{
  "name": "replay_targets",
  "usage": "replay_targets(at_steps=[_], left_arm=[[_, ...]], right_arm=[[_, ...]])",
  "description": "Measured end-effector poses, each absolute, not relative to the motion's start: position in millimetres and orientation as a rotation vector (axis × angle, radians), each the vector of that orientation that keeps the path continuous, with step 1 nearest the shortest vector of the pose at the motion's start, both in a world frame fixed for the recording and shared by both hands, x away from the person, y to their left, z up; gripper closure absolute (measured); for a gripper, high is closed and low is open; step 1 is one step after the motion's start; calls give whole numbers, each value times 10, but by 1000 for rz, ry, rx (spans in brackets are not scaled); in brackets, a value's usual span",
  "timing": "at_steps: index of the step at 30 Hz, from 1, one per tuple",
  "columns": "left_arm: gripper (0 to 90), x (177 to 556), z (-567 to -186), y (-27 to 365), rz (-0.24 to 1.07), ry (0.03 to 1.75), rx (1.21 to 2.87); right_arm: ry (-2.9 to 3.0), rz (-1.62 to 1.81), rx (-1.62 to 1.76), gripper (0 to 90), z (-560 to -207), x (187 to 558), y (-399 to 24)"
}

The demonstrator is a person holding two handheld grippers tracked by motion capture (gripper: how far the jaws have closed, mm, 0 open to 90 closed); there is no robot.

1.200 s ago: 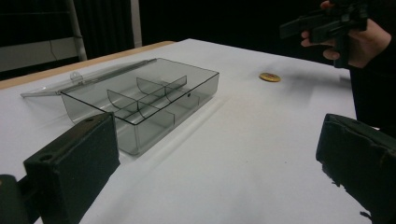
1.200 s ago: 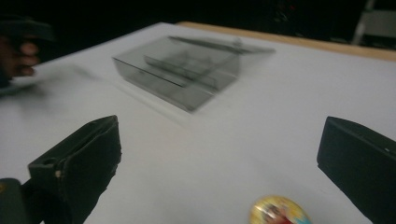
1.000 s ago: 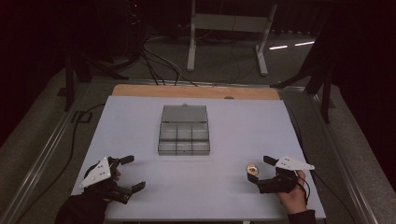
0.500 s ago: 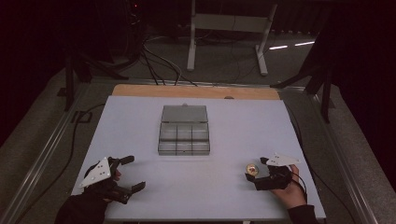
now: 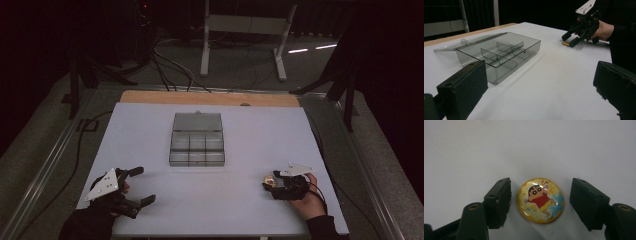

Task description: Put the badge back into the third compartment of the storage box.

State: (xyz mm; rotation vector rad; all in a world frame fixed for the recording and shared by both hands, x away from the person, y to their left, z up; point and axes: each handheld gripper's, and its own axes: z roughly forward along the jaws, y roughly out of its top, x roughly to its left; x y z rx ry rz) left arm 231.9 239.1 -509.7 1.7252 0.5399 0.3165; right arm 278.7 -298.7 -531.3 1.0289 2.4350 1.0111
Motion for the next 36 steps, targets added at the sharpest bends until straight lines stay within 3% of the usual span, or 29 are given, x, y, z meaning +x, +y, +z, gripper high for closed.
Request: replay_targets(at_steps=[7, 36], left_arm=[[0, 2326, -5105, 2395, 318, 545, 1731], [0, 2328, -5111, 2375, 317, 545, 1743]], right_arm=[[2452, 984, 1047, 473, -5287, 2795, -2970], [2423, 972, 1050, 482, -5090, 2696, -2818]])
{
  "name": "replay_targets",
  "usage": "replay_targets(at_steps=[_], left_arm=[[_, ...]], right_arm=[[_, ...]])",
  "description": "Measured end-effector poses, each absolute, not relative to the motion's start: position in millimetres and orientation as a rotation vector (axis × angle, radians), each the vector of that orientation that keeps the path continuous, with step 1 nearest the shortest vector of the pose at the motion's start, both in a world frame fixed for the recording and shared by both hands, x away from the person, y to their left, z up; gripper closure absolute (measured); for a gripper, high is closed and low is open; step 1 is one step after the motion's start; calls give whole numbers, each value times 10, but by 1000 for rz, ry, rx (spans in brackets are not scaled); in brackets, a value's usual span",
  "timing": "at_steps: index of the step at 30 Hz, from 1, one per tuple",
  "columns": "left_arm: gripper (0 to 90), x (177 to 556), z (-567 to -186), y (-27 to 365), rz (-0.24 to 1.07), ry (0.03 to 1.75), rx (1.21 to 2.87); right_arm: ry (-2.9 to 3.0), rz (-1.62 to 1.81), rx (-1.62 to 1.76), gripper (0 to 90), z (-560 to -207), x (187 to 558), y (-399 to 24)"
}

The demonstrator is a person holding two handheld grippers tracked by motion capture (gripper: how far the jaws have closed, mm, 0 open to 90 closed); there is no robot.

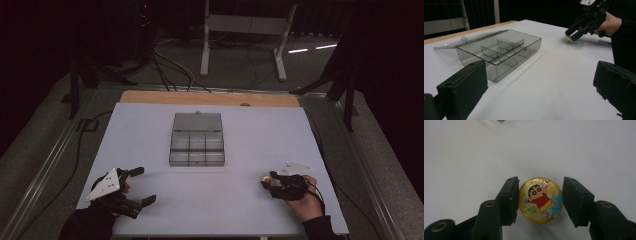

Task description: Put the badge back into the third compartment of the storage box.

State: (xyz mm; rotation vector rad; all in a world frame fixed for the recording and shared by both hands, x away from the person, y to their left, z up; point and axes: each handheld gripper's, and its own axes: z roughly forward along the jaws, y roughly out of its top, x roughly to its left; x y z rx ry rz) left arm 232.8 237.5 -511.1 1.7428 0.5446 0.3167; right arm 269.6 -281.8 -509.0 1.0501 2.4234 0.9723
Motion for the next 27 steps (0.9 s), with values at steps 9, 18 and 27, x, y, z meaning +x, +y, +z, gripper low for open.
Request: replay_targets(at_steps=[9, 18, 27], left_arm=[[0, 2335, -5113, 2374, 315, 553, 1740], [0, 2342, -5115, 2374, 309, 560, 1742], [0, 2339, -5114, 2373, 312, 557, 1743]], right_arm=[[2439, 982, 1037, 482, -5004, 2709, -2704], [2431, 1007, 1018, 482, -4873, 2789, -2600], [2445, 1012, 1006, 482, -4800, 2882, -2494]])
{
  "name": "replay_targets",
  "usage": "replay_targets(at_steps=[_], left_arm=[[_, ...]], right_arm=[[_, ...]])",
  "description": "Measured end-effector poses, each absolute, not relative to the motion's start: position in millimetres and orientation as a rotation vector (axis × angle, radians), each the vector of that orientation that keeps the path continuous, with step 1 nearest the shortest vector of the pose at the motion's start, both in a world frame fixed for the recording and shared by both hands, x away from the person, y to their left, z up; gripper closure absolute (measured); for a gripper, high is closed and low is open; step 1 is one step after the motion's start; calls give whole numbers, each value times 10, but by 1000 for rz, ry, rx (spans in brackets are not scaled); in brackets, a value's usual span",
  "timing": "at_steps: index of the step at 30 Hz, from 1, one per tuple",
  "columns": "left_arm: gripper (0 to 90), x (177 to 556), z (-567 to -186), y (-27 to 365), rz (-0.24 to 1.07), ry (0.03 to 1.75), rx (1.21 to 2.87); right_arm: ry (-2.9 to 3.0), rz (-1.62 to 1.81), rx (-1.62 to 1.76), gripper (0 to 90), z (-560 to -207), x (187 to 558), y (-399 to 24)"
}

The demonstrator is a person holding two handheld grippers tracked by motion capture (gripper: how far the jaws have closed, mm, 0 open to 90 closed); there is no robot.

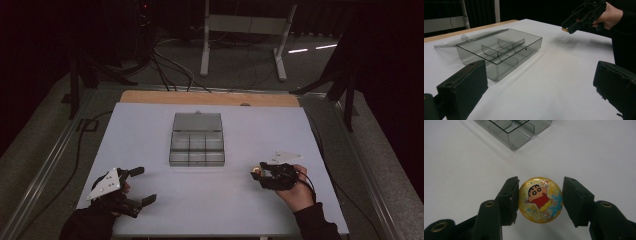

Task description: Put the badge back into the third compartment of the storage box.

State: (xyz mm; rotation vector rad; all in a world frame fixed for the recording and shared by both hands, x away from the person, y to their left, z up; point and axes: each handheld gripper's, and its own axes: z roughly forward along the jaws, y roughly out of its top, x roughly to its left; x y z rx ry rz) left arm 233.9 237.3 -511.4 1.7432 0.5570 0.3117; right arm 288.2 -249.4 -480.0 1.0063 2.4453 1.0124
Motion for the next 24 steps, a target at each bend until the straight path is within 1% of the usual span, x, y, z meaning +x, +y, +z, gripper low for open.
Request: replay_targets(at_steps=[24], left_arm=[[0, 2334, -5112, 2379, 313, 554, 1741]], right_arm=[[2480, 1031, 953, 482, -4622, 3106, -2236]])
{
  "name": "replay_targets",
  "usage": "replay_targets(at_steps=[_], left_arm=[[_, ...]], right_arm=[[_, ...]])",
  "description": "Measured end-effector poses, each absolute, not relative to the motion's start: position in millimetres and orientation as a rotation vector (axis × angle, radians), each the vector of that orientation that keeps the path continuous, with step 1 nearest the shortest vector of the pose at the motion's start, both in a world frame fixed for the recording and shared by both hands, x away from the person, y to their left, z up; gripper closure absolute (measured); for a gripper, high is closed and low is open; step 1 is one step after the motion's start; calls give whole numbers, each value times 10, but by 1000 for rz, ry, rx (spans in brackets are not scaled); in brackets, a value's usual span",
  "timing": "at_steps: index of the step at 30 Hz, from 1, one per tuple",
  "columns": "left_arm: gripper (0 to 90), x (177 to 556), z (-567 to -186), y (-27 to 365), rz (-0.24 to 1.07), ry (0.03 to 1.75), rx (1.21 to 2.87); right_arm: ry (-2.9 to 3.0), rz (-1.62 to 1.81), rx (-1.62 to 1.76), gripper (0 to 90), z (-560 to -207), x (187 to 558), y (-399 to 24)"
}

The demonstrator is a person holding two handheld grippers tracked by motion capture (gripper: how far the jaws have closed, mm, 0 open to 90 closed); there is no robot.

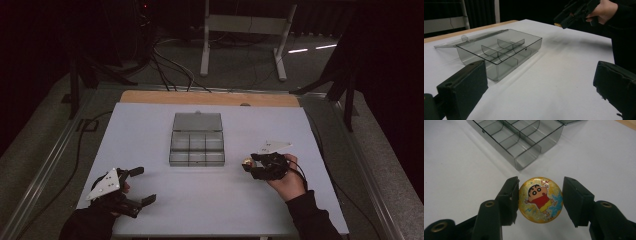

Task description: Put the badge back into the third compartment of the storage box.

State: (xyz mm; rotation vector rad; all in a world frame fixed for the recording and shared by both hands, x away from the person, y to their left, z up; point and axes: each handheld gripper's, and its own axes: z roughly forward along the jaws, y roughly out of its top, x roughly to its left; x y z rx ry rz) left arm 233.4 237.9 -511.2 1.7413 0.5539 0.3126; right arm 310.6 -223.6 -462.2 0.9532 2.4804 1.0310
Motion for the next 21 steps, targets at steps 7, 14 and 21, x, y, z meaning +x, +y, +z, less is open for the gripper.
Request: replay_targets(at_steps=[7, 14, 21], left_arm=[[0, 2334, -5113, 2381, 311, 553, 1741], [0, 2332, -5110, 2386, 311, 555, 1735], [0, 2331, -5109, 2386, 311, 550, 1736]], right_arm=[[2489, 1045, 939, 482, -4562, 3209, -2128], [2495, 1057, 900, 482, -4469, 3307, -1998], [2480, 1075, 872, 482, -4322, 3410, -1894]])
